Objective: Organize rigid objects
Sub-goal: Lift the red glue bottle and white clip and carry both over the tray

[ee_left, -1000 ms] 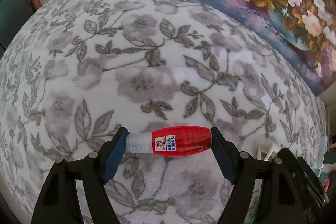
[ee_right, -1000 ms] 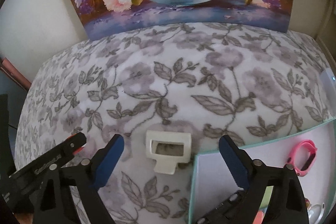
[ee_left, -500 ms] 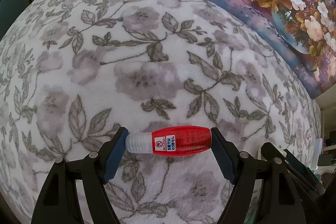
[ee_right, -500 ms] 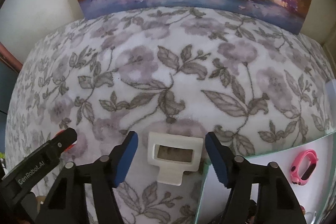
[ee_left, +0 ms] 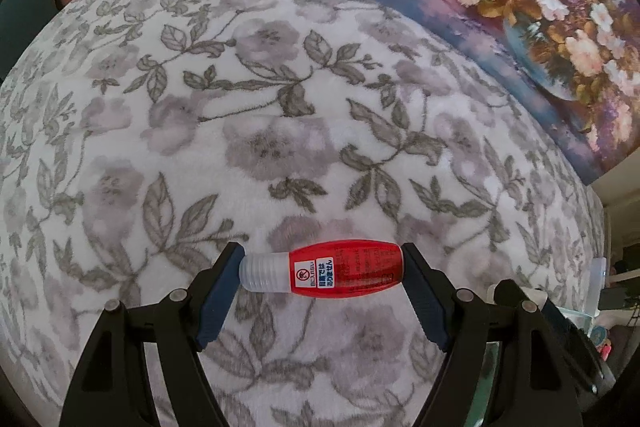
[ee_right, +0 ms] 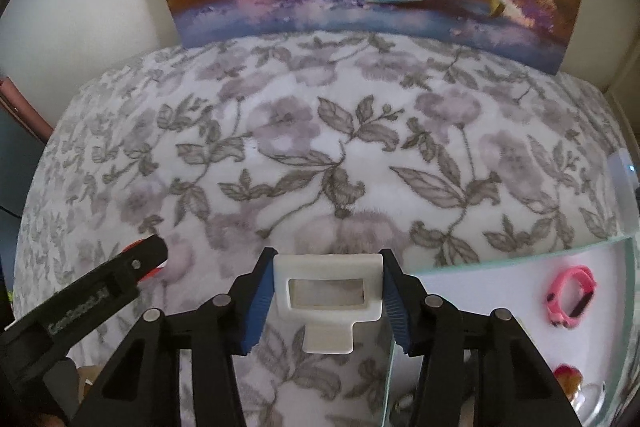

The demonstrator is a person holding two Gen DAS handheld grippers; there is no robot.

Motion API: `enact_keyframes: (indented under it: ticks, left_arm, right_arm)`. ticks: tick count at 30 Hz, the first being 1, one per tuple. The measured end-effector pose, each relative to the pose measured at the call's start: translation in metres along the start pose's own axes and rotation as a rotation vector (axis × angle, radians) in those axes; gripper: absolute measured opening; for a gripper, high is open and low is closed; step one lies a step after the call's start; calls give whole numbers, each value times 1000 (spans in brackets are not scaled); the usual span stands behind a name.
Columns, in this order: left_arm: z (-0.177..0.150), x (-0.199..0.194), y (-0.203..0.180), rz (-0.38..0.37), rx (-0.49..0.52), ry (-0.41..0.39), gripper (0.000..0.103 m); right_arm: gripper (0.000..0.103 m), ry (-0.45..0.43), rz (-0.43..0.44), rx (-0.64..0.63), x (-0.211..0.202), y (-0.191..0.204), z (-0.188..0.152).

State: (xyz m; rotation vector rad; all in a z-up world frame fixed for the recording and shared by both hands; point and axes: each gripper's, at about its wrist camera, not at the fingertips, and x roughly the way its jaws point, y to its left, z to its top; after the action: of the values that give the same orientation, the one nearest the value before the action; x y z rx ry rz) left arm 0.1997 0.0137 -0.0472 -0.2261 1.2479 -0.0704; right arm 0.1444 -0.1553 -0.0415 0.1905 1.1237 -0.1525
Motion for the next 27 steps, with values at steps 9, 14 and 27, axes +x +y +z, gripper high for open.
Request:
enact_keyframes:
  ticks: [9,14,27]
  left_arm:
    - [-25,-57,-8,3,46,-60,79]
    - [-47,-83,-12,20,96,-98,79]
    - [-118,-119,-65,-33,288,-144,79]
  right_arm:
    - [53,-48,19,23,-54,9,-33]
    - [53,-67,41,58,-82,1,-53]
    - [53,-47,35,183,-109,-55,-115]
